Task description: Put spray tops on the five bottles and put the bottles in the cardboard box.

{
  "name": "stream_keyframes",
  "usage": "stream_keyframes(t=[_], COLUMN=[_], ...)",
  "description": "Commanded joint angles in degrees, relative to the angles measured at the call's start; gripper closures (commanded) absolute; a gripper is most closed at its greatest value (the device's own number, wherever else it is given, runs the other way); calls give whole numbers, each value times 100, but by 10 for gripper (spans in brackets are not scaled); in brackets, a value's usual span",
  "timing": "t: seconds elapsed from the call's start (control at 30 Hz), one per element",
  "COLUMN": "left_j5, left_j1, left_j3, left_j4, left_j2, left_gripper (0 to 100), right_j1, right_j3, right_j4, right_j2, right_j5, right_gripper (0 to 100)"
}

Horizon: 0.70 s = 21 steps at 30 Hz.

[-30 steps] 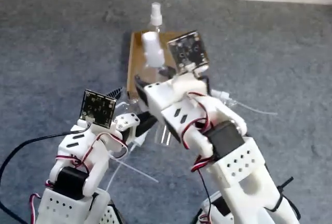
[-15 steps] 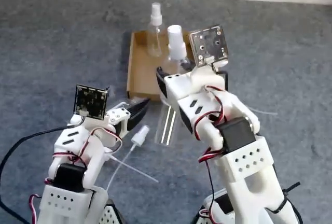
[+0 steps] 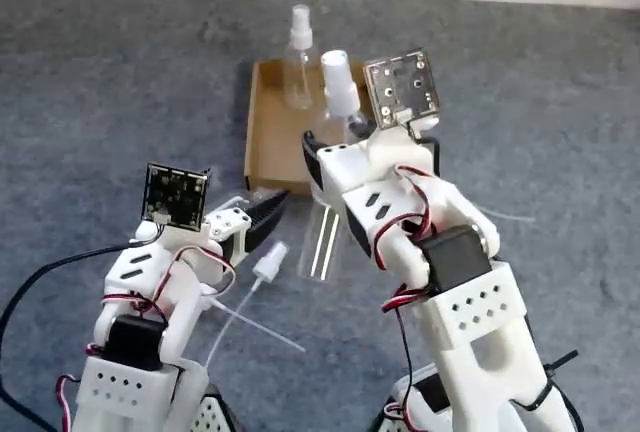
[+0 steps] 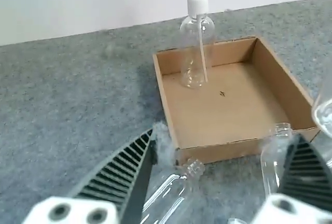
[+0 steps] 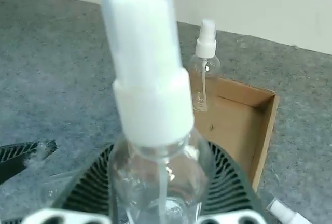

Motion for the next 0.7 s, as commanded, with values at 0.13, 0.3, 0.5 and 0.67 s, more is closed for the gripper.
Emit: stream_keyframes(t=[0.13, 0.3, 0.5, 0.67], left_j5=[62, 62, 44, 53], left_j1=[-57, -57, -435, -558], left_j3=[-31, -48, -75, -75], left_j4=[-141, -141, -123, -149], left_j2=[-66, -75, -75, -75], left_gripper=[681, 681, 805, 859], right_j1=[48, 48, 48, 40], right_j3=[-92, -92, -92, -92], right_j4=[-4, -4, -4, -4], right_j2=[-224, -224, -224, -198], right_j5=[62, 62, 62, 62], right_gripper=[995, 995, 995, 995])
